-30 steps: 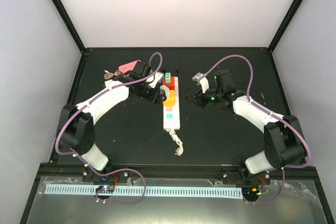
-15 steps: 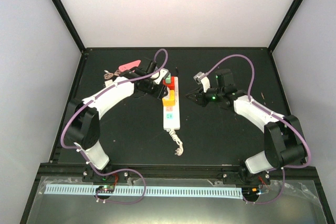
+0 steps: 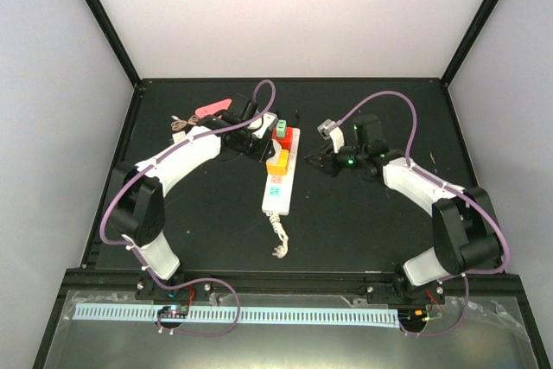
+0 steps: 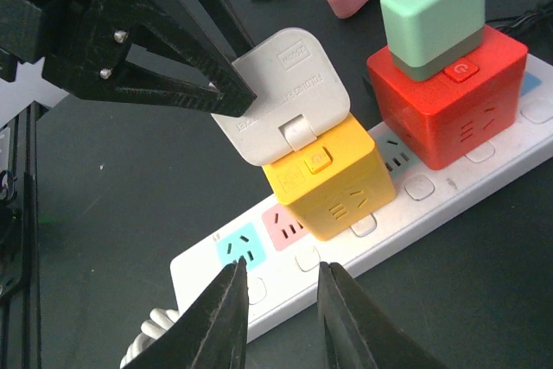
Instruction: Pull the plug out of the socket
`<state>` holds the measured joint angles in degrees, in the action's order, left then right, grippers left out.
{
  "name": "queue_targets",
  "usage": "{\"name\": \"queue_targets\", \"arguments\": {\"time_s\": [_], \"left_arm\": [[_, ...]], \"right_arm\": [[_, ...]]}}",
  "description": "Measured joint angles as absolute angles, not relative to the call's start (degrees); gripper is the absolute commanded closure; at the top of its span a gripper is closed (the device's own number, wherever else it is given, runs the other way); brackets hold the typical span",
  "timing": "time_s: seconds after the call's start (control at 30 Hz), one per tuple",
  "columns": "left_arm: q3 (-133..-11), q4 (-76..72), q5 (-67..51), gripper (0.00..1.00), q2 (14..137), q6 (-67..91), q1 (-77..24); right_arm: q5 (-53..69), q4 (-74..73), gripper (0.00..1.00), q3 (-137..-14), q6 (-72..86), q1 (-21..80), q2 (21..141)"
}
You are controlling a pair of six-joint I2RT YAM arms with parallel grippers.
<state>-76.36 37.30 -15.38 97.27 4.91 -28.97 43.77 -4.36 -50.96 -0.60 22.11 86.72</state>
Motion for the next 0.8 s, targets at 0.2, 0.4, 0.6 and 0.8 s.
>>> {"name": "queue_targets", "arguments": {"time_s": [0.2, 0.4, 0.6, 0.8], "left_arm": [[-76.79, 37.74, -15.46, 0.62, 97.62, 5.37, -28.97], [-76.9, 37.78, -15.66, 0.62, 98.65, 5.8, -28.97], [-77.14, 37.8, -15.92, 0.62, 99.15, 6.26, -28.97], [-77.65, 38.0, -16.12, 0.63, 99.57, 6.48, -28.97]], "right_arm": [[43.55, -2.5, 0.81, -54.57, 2.07, 25.58, 91.2], [42.52, 0.58, 0.84, -57.25, 4.93, 27.62, 95.77], [41.98, 2.0, 0.85, -58.78, 6.44, 27.97, 99.66], [41.82, 2.59, 0.85, -59.51, 6.76, 28.69, 102.69]]}}
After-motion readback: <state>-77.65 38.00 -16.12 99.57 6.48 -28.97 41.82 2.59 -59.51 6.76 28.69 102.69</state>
